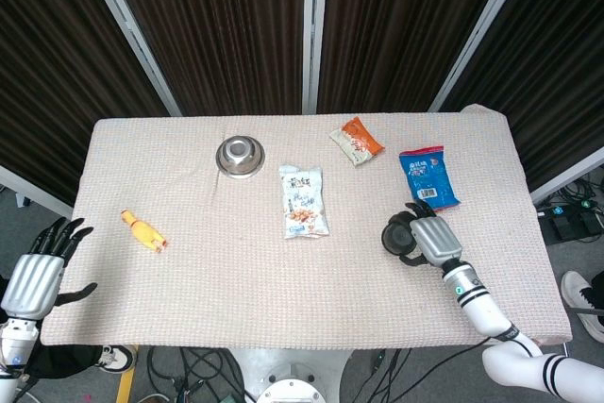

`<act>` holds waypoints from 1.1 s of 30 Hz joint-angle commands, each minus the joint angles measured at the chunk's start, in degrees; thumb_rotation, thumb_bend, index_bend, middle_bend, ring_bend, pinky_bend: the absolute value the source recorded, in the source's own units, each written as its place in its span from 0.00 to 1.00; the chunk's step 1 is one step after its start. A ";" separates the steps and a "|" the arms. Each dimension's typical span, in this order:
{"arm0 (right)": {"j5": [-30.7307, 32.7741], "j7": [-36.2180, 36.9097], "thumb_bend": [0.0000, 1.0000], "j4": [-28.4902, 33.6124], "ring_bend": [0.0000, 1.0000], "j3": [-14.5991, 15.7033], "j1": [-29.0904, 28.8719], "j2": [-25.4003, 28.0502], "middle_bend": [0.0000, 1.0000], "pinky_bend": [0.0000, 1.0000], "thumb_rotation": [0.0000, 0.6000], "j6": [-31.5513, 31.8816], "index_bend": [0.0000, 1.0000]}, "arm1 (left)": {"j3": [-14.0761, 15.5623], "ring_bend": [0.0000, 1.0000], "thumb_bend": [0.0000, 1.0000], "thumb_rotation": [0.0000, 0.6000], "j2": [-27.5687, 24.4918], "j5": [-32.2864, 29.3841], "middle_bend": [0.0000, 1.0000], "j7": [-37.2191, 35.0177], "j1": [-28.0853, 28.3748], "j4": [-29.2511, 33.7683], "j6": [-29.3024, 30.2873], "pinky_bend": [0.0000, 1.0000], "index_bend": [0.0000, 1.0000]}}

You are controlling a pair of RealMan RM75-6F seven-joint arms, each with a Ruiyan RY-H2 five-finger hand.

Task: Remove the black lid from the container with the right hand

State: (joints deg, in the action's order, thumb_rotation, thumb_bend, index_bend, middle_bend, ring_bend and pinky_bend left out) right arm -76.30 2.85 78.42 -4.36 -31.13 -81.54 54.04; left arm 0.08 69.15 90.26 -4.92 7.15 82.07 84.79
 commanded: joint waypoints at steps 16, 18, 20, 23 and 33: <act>-1.40 5.49 0.18 -5.89 0.08 1.21 0.64 -2.91 0.44 0.00 1.00 -1.50 0.37 | 0.38 0.00 0.09 1.00 0.25 0.12 0.07 1.15 -0.12 -0.09 -0.18 0.13 0.15; -1.45 6.01 0.18 -6.53 0.08 1.29 0.63 -3.33 0.44 0.00 1.00 -1.82 0.37 | 0.42 0.00 0.09 1.00 0.19 0.04 0.07 1.17 -0.19 -0.02 -0.18 0.13 0.15; -1.55 6.40 0.17 -6.99 0.08 1.37 0.59 -3.62 0.44 0.00 1.00 -2.09 0.37 | 0.42 0.00 0.09 1.00 0.12 0.00 0.07 1.24 -0.21 0.01 -0.20 0.13 0.15; -1.22 6.69 0.12 -7.17 0.06 1.61 0.30 -3.54 0.41 0.00 1.00 -3.56 0.32 | 0.45 0.00 0.09 1.00 0.05 -0.08 0.07 1.29 -0.13 0.09 -0.49 0.13 0.15; -1.91 8.01 0.00 -5.26 0.00 1.89 0.16 -1.36 0.11 0.00 1.00 -4.44 0.02 | 0.47 0.00 0.09 1.00 0.04 0.06 0.07 1.54 0.07 0.35 -0.74 0.13 0.15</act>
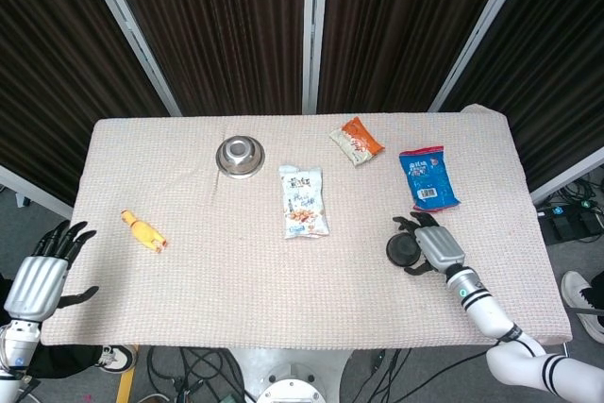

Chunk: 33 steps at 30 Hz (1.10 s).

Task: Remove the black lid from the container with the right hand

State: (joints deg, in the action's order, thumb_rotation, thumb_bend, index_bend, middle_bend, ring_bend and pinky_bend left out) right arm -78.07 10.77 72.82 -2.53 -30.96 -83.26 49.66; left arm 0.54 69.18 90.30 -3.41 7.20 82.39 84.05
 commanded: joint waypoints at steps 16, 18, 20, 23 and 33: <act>-0.54 -1.32 0.00 2.07 0.00 -0.30 1.30 0.96 0.17 0.00 1.00 3.15 0.00 | 0.14 0.00 0.09 1.00 -0.20 -0.02 0.07 -0.84 0.08 0.00 -0.34 0.13 0.15; -0.37 -1.57 0.01 2.08 0.00 -0.49 1.34 0.77 0.19 0.00 1.00 3.36 0.00 | 0.11 0.00 0.09 1.00 -0.21 -0.01 0.07 -0.92 0.08 -0.06 -0.28 0.13 0.15; -0.24 -1.70 0.02 2.10 0.00 -0.63 1.44 0.55 0.21 0.00 1.00 3.63 0.00 | 0.10 0.00 0.09 1.00 -0.26 -0.03 0.07 -0.94 0.05 -0.04 -0.22 0.13 0.15; 0.07 -1.89 0.04 2.09 0.00 -0.95 1.69 0.11 0.25 0.00 1.00 4.24 0.00 | 0.11 0.00 0.09 1.00 -0.35 -0.03 0.07 -1.05 0.01 -0.04 -0.17 0.13 0.15; 0.27 -2.35 0.10 2.09 0.00 -1.67 1.98 -0.33 0.37 0.00 1.00 5.46 0.01 | 0.04 0.00 0.09 1.00 -0.45 -0.14 0.07 -1.15 -0.01 0.02 -0.16 0.13 0.15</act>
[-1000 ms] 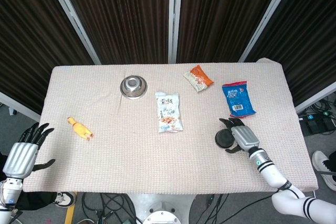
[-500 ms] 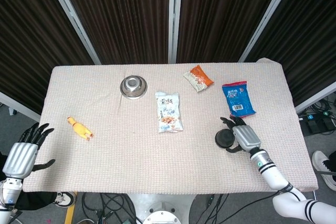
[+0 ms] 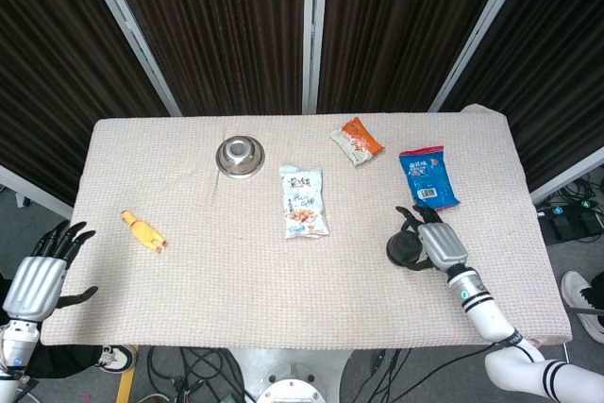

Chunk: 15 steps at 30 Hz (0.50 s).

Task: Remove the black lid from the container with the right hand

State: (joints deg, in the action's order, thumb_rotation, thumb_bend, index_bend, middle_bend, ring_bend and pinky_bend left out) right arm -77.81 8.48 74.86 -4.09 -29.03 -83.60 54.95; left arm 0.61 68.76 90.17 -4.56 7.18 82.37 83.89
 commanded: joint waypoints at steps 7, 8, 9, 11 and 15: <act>-1.19 0.46 0.10 2.70 0.00 -0.59 0.24 1.37 0.38 0.00 1.00 1.93 0.02 | -0.10 0.00 0.09 1.00 -0.28 0.21 0.07 0.24 0.12 0.53 0.13 0.13 0.15; -1.61 0.51 0.10 3.49 0.00 -0.68 0.34 1.84 0.38 0.00 1.00 2.54 0.02 | -0.09 0.00 0.09 1.00 -0.30 0.26 0.07 0.31 0.15 0.61 0.13 0.13 0.15; -1.90 0.51 0.10 4.09 0.00 -0.80 0.42 2.22 0.38 0.00 1.00 3.08 0.02 | -0.08 0.00 0.09 1.00 -0.33 0.31 0.07 0.36 0.17 0.68 0.13 0.13 0.15; -2.36 0.52 0.10 5.31 0.00 -1.09 0.63 3.07 0.38 0.00 1.00 4.17 0.02 | -0.07 0.00 0.09 1.00 -0.37 0.36 0.07 0.48 0.22 0.80 0.08 0.13 0.15; -3.01 0.27 0.10 7.88 0.00 -1.62 1.52 5.50 0.38 0.00 1.00 6.75 0.02 | -0.11 0.00 0.09 1.00 -0.50 0.54 0.07 0.66 0.24 1.15 0.28 0.13 0.15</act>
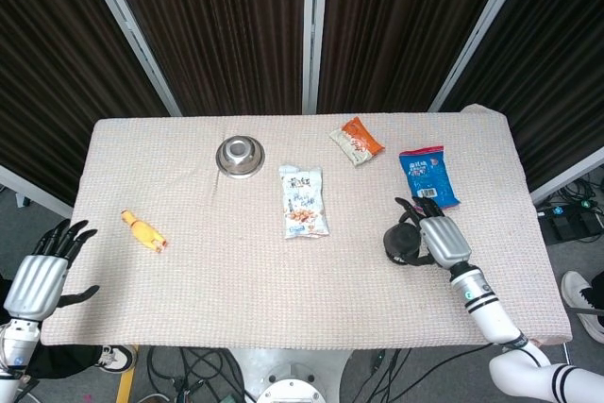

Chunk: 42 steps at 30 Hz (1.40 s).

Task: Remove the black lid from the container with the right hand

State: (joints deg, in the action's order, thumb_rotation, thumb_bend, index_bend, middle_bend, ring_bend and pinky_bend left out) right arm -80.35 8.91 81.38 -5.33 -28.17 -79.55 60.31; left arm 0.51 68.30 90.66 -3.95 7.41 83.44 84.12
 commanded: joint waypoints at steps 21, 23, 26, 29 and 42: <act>3.19 4.53 0.10 -6.36 0.00 2.31 6.35 4.42 0.28 0.00 1.00 0.59 0.01 | -0.04 0.00 0.09 1.00 -0.07 0.21 0.07 1.36 0.18 1.00 0.07 0.13 0.15; 2.90 5.31 0.07 -6.78 0.00 2.35 6.24 4.27 0.21 0.00 1.00 0.14 0.00 | -0.07 0.00 0.09 1.00 -0.09 0.16 0.07 1.46 0.16 1.04 0.12 0.13 0.15; 2.08 6.46 0.03 -7.10 0.00 2.35 6.10 4.17 0.09 0.00 1.00 0.02 0.00 | -0.12 0.00 0.09 1.00 -0.06 0.03 0.07 1.57 0.16 1.09 0.07 0.13 0.15; 0.99 7.22 0.01 -6.97 0.00 2.25 6.22 4.37 0.04 0.00 1.00 0.98 0.00 | -0.15 0.00 0.09 1.00 -0.03 0.02 0.07 1.56 0.18 1.11 0.07 0.13 0.15; -7.49 -5.80 0.01 0.92 0.00 2.67 10.25 10.87 0.02 0.00 1.00 15.09 0.00 | -0.99 0.00 0.09 1.00 -0.98 -0.59 0.07 1.29 0.08 2.15 0.91 0.13 0.15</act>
State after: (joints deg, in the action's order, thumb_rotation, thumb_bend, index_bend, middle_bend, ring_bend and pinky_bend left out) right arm -84.65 13.46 80.27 -3.34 -19.97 -70.48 69.78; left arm -0.44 67.36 90.10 -2.65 7.50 85.57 84.99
